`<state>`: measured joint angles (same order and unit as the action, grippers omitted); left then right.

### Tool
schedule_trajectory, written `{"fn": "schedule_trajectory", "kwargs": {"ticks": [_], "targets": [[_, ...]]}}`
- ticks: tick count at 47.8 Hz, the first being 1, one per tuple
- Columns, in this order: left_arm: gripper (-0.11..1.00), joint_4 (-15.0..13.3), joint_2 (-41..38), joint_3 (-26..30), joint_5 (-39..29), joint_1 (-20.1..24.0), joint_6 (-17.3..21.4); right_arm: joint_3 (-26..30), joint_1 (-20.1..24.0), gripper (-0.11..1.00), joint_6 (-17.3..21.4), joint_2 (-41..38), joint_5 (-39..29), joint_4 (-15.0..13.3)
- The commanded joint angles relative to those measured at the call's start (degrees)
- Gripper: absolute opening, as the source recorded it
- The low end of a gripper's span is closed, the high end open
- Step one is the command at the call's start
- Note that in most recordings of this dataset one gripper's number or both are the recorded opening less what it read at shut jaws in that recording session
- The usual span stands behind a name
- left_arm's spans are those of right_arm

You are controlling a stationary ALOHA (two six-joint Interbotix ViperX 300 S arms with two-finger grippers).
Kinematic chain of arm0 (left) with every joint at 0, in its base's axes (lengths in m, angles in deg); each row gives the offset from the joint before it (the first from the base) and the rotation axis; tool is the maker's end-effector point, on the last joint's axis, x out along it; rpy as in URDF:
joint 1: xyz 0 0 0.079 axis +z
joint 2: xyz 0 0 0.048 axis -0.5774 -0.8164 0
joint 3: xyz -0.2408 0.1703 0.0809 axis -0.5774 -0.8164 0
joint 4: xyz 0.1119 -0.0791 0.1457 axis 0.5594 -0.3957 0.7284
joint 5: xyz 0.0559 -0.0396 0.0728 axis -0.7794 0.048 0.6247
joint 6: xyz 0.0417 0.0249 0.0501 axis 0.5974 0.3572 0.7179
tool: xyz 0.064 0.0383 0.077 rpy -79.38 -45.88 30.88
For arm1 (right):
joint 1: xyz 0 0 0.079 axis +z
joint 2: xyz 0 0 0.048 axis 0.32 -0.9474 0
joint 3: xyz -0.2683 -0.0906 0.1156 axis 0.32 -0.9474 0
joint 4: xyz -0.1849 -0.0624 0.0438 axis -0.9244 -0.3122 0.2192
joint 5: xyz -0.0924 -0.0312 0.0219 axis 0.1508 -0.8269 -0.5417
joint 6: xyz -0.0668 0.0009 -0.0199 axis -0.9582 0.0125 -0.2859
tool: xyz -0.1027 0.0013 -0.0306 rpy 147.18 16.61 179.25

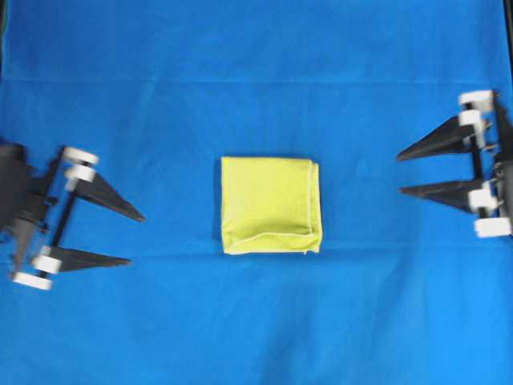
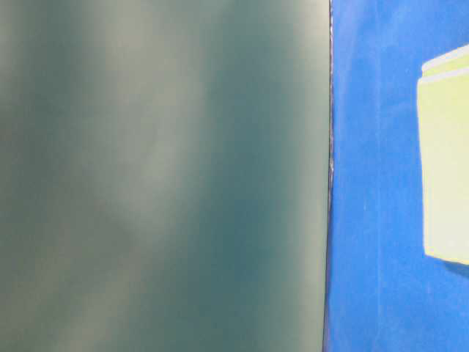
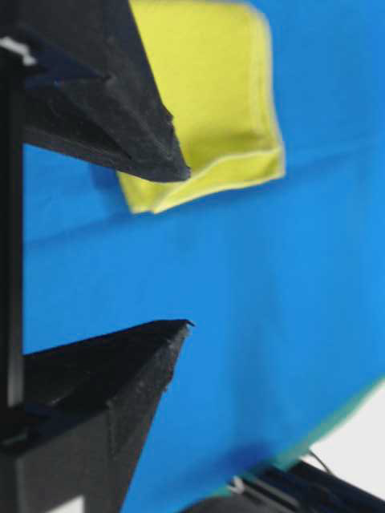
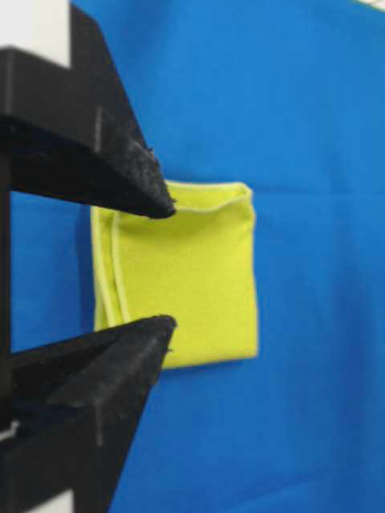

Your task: Fold the yellow towel.

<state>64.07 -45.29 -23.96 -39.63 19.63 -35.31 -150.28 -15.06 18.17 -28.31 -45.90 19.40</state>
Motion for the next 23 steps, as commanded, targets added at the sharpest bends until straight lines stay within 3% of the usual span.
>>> {"fn": "schedule_trajectory", "kwargs": {"ticks": [1,14,23], "targets": [[0.66,0.09,5.10,-2.29,0.97,1.32,0.44,-2.11,-1.14,0.58,-0.09,2.81,2.29,-0.44],[0.66,0.18,19.42,-15.03,3.69,9.67,0.44,-13.89,-7.91,0.58,0.09,7.21,13.27,0.70],[0.66,0.18,26.10,-20.57,5.10,12.48,0.18,-19.25,-11.87,0.58,0.09,6.06,22.41,2.55]]}}
